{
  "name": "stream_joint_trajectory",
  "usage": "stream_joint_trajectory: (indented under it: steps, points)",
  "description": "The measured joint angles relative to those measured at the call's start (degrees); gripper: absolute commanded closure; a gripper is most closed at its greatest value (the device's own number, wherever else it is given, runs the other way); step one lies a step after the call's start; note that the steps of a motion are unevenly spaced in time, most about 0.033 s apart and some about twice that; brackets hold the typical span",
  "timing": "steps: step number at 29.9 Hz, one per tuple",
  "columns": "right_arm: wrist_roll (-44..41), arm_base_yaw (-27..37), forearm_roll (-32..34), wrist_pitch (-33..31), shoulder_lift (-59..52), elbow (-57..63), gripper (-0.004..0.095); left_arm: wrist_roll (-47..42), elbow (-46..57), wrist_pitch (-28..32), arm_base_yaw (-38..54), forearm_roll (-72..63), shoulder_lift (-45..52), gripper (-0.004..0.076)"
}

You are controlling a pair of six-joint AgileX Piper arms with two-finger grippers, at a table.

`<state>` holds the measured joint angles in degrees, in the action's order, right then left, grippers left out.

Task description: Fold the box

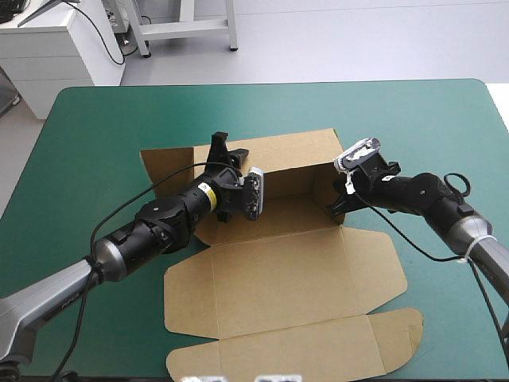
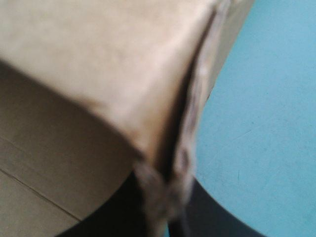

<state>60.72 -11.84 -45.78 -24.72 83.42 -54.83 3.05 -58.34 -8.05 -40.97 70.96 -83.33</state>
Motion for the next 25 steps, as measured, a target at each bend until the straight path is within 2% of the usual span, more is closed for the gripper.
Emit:
stream_joint_trajectory:
  steps: [6,12,15,17,20,25]
  points:
    - [-1.8,-0.3,0.0,0.0,0.0,0.0,0.0925,0.0,0.0,1.6,-3.5,-0.1,3.9,0.0197]
    - [-2.4,-0.4,-0.1,-0.5,0.0,0.0,0.0925,-0.2,0.1,-3.5,-12.5,-0.1,6.9,0.0218]
    - [-2.4,-0.4,0.0,-0.8,0.0,0.0,0.0925,-0.6,0.1,-7.2,-16.7,-0.3,7.8,0.0332]
    - [-2.4,-0.5,0.0,-0.8,0.0,0.0,0.0925,-0.8,0.1,-9.6,-19.5,-0.3,8.3,0.0456]
    - [-2.4,-0.5,0.0,-0.7,0.0,0.0,0.0925,-0.8,0.1,-11.1,-22.3,-0.5,9.0,0.0713]
    - [-2.7,-0.5,0.0,-0.6,0.0,0.0,0.0925,-0.8,-0.6,-11.0,-23.2,-0.5,9.5,0.0706]
